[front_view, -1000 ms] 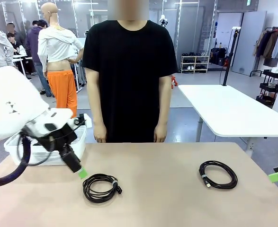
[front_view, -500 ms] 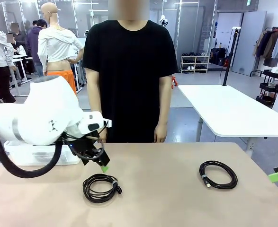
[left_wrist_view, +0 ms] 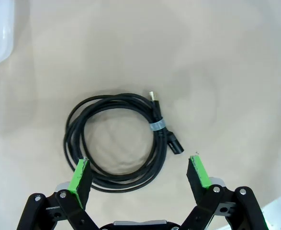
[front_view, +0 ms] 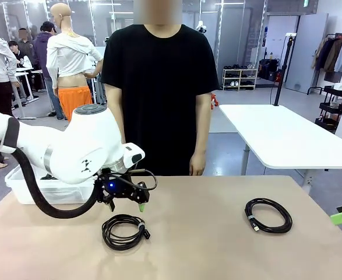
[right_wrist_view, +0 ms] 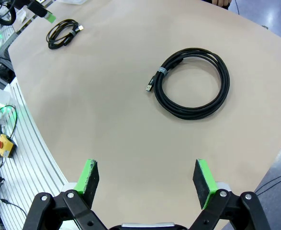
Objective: Organize and store the cables.
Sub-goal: Place the USB Extension Cable into the Organizing box.
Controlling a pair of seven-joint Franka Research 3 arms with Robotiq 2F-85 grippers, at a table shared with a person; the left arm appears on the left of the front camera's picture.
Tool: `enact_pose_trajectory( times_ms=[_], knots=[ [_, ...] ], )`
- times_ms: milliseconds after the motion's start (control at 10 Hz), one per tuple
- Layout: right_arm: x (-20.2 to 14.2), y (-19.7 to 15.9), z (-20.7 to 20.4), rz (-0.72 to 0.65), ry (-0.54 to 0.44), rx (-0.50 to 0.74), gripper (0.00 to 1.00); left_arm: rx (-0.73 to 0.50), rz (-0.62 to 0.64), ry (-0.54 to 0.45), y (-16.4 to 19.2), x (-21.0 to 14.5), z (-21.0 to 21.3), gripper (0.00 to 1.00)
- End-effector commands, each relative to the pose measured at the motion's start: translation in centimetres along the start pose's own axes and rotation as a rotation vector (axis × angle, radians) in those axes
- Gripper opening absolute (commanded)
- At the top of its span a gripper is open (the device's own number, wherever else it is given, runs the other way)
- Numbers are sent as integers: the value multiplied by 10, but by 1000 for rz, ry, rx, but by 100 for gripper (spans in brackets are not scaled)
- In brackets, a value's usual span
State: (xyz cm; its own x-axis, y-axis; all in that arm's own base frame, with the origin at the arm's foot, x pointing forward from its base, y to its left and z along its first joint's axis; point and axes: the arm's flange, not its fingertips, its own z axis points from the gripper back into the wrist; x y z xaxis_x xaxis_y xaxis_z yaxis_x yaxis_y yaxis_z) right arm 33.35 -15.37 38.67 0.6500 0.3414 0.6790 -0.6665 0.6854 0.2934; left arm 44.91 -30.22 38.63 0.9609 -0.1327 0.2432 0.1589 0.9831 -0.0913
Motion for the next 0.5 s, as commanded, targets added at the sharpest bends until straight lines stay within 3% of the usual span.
enact_pose_trajectory(
  times_ms=[0,400],
  knots=[
    [1,-1,-1,-3,-11,-13,100,9,-2,-6,6,-2,3,100],
    [1,-1,-1,-3,-11,-13,100,9,-2,-6,6,-2,3,100]
  ],
)
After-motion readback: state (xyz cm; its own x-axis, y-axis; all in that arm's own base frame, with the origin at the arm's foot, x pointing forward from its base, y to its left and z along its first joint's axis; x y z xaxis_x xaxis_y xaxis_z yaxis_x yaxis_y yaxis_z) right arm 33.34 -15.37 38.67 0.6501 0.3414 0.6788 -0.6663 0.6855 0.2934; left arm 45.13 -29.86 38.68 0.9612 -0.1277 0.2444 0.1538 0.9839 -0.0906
